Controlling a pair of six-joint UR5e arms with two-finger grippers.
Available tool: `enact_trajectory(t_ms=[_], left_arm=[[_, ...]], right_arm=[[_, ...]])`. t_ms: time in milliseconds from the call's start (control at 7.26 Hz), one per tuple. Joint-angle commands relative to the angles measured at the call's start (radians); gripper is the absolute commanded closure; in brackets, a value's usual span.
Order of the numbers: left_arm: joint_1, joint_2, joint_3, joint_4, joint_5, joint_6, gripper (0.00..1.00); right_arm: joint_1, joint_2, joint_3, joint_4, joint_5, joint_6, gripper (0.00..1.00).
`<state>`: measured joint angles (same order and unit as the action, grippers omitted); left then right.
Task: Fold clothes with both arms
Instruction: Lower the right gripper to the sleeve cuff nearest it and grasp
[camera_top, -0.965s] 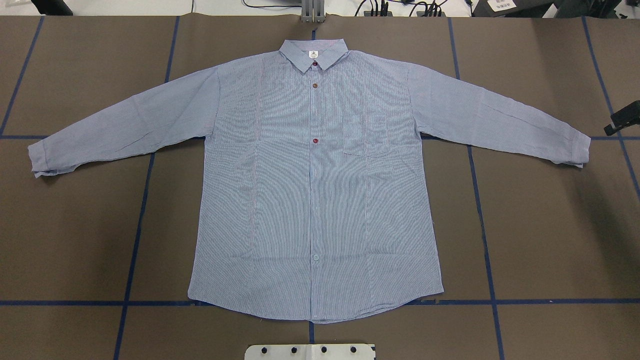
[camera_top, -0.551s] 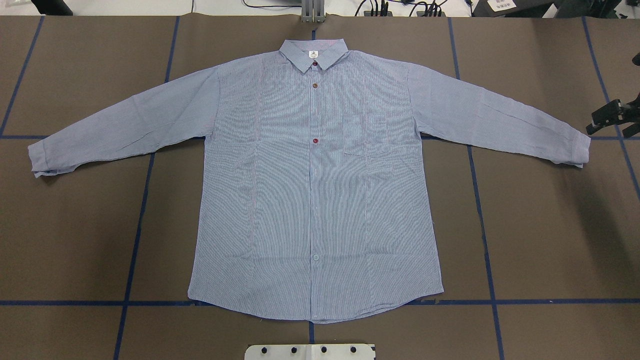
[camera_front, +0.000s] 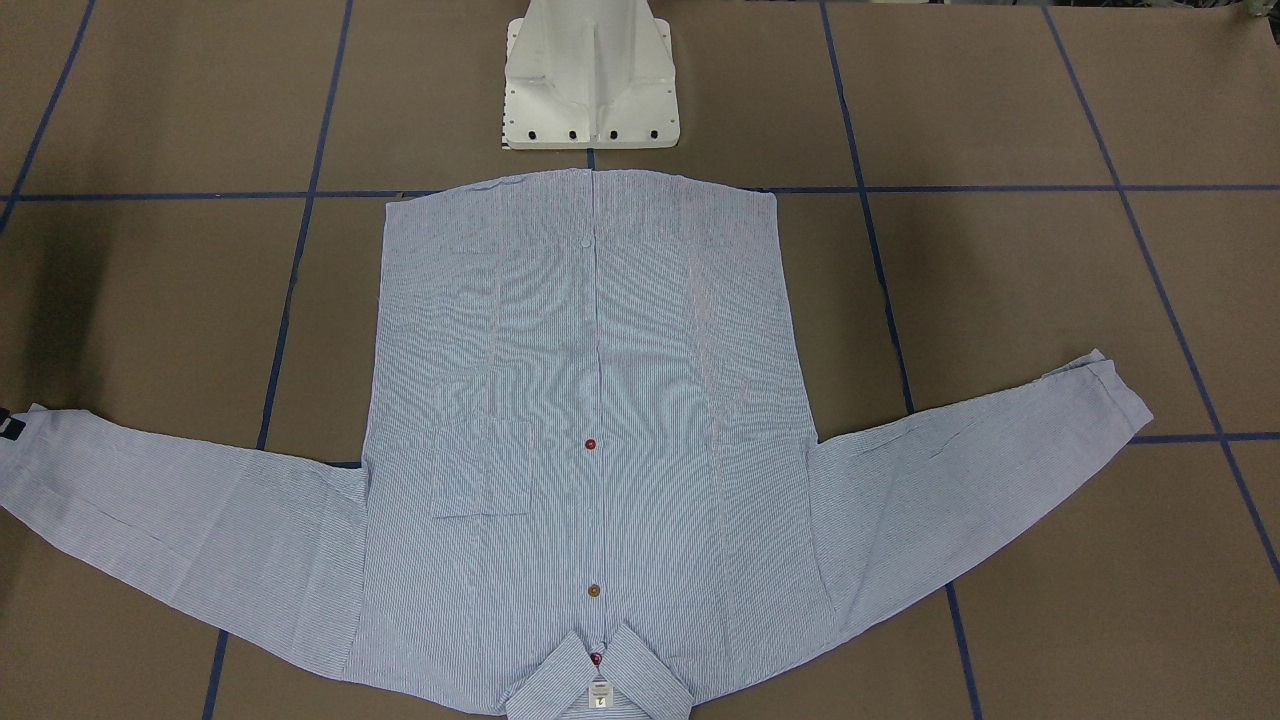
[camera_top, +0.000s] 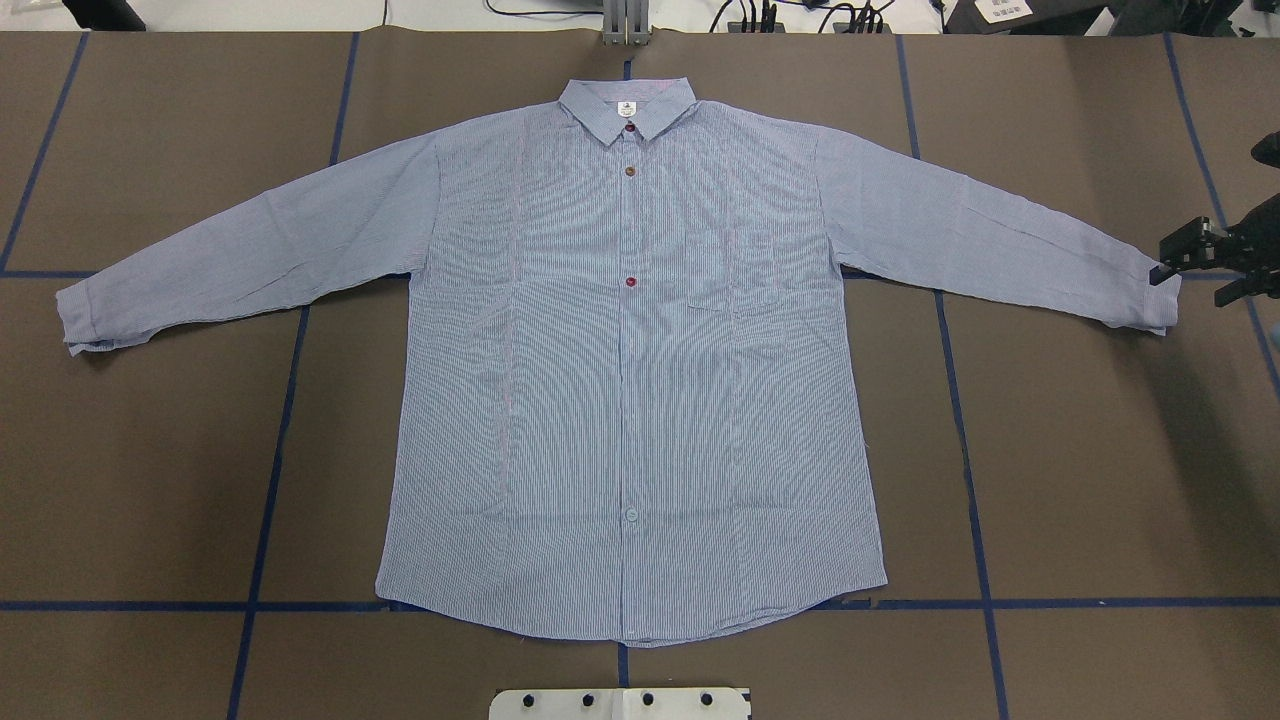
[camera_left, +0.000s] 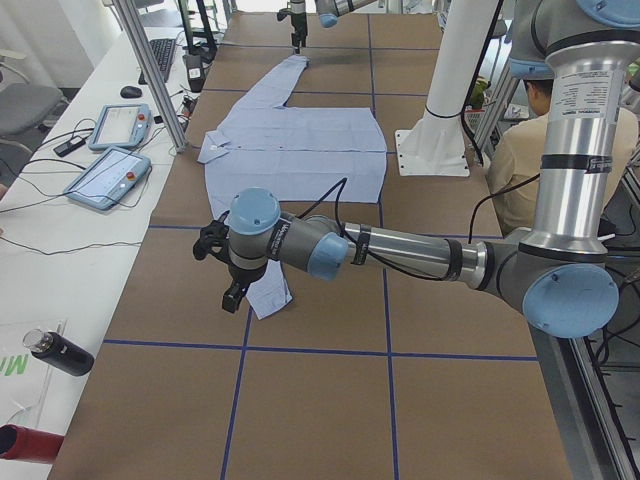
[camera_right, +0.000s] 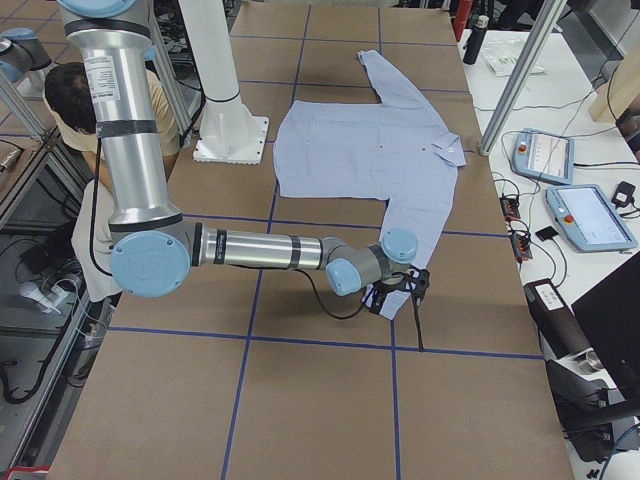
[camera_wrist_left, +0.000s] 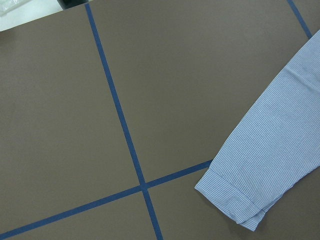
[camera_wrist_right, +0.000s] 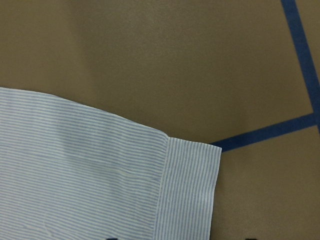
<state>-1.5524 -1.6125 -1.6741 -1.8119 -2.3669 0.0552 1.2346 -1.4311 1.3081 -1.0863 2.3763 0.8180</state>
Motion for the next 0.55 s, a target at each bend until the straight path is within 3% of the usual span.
enact_trajectory(t_ms=[0, 413], left_arm=[[0.0, 0.0, 0.001, 0.0, 0.0, 0.0, 0.01], [0.0, 0.0, -0.001, 0.0, 0.0, 0.0, 0.01]], right_arm=[[-0.013, 0.0, -0.007, 0.003, 0.001, 0.059, 0.13], [-0.041, 0.0, -0.012, 0.003, 0.0, 0.076, 0.14]])
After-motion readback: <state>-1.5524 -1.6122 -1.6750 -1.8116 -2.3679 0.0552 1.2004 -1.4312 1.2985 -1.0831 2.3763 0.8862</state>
